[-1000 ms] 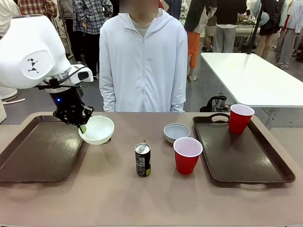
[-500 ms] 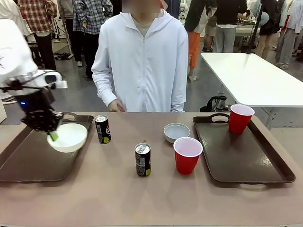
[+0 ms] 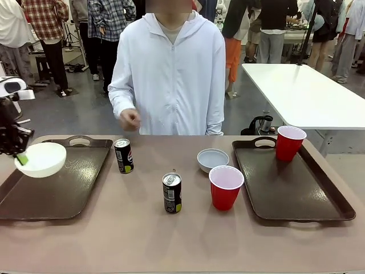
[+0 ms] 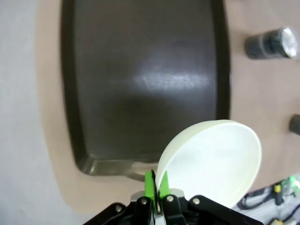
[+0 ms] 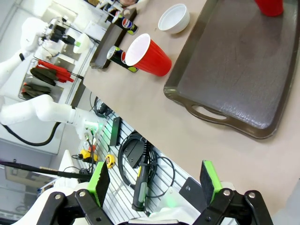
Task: Prepare tableware on both trays.
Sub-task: Pick up a Picnic Bowl from the table and place it on a Handle tray.
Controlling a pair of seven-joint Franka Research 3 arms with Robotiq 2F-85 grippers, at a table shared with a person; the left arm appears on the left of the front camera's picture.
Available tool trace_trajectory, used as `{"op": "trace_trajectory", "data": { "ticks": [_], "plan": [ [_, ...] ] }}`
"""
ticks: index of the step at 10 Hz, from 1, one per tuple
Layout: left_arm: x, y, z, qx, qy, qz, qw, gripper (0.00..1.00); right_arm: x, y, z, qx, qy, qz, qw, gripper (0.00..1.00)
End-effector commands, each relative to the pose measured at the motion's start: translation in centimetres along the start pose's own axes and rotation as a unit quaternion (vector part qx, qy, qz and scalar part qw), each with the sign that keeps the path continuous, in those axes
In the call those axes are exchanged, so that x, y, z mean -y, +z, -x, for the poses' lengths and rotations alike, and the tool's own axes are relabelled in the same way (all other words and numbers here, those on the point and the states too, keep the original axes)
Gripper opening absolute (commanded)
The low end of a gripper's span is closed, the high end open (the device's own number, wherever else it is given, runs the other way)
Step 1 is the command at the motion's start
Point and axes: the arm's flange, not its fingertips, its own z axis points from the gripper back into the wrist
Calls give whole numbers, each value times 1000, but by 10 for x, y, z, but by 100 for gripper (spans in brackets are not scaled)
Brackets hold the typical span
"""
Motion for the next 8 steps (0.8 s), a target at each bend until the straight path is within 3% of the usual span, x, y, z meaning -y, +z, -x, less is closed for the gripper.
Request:
{"op": "trace_trajectory", "data": {
  "ticks": [1,4,8],
  "plan": [
    [-21,-11,-8,21,16,-3,1000,0,0,0,-1,6,8,-7,1000,100],
    [-40,-50,-15,4,35,8,999,0,0,0,-1,6,8,-7,1000,100],
    [-36,-93,-16,8,44,4,999,0,0,0,-1,6,8,-7,1000,100]
  ]
}}
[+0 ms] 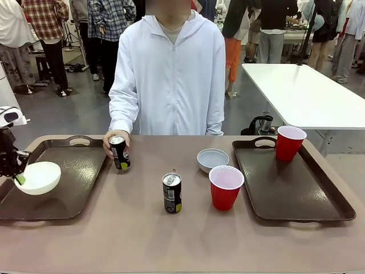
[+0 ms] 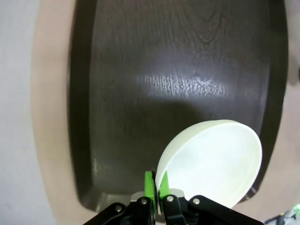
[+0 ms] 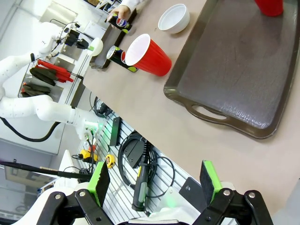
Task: Prepare tableware on both trays.
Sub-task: Pick up a Picnic Bowl from the table and place it on a Handle tray.
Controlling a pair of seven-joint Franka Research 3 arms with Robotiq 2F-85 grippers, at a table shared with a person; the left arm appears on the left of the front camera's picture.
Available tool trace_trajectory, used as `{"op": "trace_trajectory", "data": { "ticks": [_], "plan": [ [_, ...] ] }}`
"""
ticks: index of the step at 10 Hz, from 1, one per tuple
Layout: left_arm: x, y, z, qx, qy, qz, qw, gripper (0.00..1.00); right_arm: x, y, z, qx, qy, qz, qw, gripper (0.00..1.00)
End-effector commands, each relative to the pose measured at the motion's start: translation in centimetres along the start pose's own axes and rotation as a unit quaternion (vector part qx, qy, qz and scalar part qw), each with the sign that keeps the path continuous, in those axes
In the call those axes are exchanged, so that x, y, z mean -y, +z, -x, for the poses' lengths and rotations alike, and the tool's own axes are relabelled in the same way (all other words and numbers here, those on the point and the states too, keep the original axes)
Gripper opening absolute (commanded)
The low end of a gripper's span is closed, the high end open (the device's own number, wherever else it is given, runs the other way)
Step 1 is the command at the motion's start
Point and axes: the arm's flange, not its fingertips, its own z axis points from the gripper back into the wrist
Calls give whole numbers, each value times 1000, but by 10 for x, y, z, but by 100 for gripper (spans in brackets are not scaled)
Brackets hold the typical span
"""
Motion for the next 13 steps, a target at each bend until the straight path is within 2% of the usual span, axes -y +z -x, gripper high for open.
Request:
{"op": "trace_trajectory", "data": {
  "ticks": [1,5,7,8,9,13],
  "plan": [
    [8,-1,3,18,-4,-8,1000,0,0,0,-1,6,8,-7,1000,100],
    [25,-14,18,6,-17,-20,1000,0,0,0,-1,6,8,-7,1000,100],
    [43,8,59,-6,-58,-8,998,0,0,0,-1,6,8,-7,1000,100],
    [52,17,83,-12,-97,-21,995,0,0,0,-1,6,8,-7,1000,100],
    [57,19,97,-14,-109,-31,993,0,0,0,-1,6,8,-7,1000,100],
    [57,11,88,-15,-94,-22,995,0,0,0,-1,6,8,-7,1000,100]
  ]
}}
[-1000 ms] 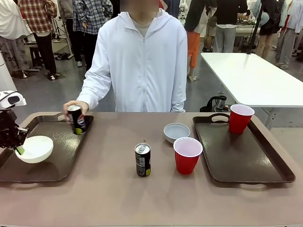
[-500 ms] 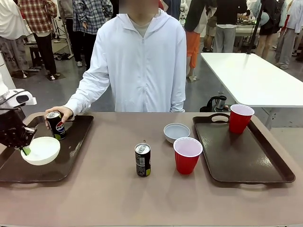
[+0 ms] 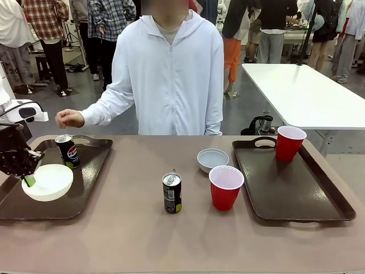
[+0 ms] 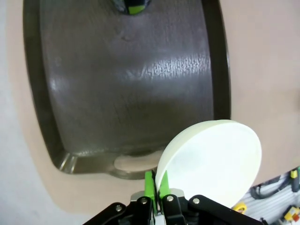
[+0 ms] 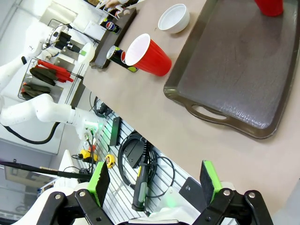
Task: Prepare tableware on both trays.
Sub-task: Pick up a Picnic Bowl from the table and place it on a Handle tray.
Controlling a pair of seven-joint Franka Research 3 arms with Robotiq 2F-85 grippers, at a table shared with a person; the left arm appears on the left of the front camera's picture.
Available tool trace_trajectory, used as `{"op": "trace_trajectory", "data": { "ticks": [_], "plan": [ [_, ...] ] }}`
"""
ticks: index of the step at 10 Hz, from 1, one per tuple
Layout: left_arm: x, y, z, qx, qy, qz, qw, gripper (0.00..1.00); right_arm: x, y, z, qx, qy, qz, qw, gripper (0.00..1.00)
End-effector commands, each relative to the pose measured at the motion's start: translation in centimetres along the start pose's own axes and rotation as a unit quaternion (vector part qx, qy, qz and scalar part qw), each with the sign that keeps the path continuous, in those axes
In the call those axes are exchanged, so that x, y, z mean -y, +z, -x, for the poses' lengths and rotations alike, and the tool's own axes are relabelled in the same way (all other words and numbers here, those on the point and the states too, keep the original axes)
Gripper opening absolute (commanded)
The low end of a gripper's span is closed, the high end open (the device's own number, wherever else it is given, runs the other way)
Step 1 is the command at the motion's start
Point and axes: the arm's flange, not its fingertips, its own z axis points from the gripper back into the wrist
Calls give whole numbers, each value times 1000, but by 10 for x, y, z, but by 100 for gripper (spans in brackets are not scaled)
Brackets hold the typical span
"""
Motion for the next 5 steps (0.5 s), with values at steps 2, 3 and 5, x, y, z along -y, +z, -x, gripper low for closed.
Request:
{"op": "trace_trajectory", "data": {
  "ticks": [2,3,5],
  "plan": [
    [-14,-49,16,27,16,9,999,0,0,0,-1,6,8,-7,1000,100],
    [-15,-66,6,17,18,13,1000,0,0,0,-1,6,8,-7,1000,100],
    [-15,-91,-7,4,27,2,1000,0,0,0,-1,6,8,-7,1000,100]
  ]
}}
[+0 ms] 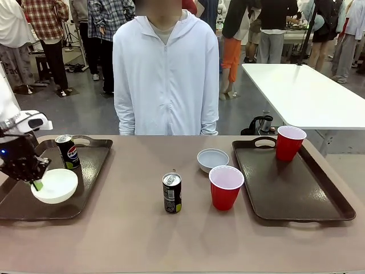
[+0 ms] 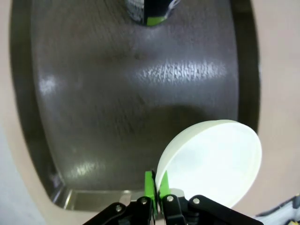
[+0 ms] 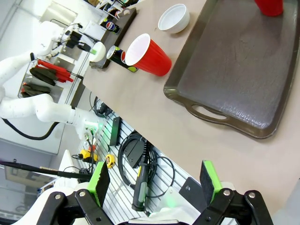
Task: Prepare tableware on both trays.
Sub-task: Pick up a Picnic Bowl from the table and place it on a Handle tray.
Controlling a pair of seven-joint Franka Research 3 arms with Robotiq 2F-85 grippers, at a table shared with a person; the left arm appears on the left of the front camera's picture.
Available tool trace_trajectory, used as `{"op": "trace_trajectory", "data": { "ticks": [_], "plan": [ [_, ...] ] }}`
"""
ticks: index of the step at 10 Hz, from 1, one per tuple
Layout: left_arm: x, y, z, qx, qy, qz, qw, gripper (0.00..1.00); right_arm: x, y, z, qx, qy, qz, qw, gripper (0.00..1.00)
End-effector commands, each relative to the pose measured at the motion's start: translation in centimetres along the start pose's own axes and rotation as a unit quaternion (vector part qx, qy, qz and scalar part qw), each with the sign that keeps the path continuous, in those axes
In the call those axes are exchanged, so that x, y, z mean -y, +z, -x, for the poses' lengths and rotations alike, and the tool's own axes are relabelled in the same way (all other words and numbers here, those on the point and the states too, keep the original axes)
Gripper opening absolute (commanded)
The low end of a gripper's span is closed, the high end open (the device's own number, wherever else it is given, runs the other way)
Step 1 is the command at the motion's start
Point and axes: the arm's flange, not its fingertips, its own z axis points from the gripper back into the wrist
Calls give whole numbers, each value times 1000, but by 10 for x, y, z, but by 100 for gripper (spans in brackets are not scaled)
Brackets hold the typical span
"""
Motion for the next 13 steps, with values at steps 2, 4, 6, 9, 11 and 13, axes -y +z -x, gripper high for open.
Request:
{"op": "trace_trajectory", "data": {
  "ticks": [2,4,6,9,11,13],
  "plan": [
    [-1,-44,23,9,14,-14,1000,0,0,0,-1,6,8,-7,1000,100],
    [-5,-34,25,27,23,-4,999,64,0,0,-1,6,8,-7,1000,100],
    [-5,-18,30,41,24,-1,999,28,0,0,-1,6,8,-7,1000,100],
    [3,22,38,51,-1,2,999,100,0,0,-1,6,8,-7,1000,100],
    [12,52,43,40,-13,19,999,100,0,0,-1,6,8,-7,1000,100],
    [19,74,43,35,-12,14,999,100,0,0,-1,6,8,-7,1000,100]
  ]
}}
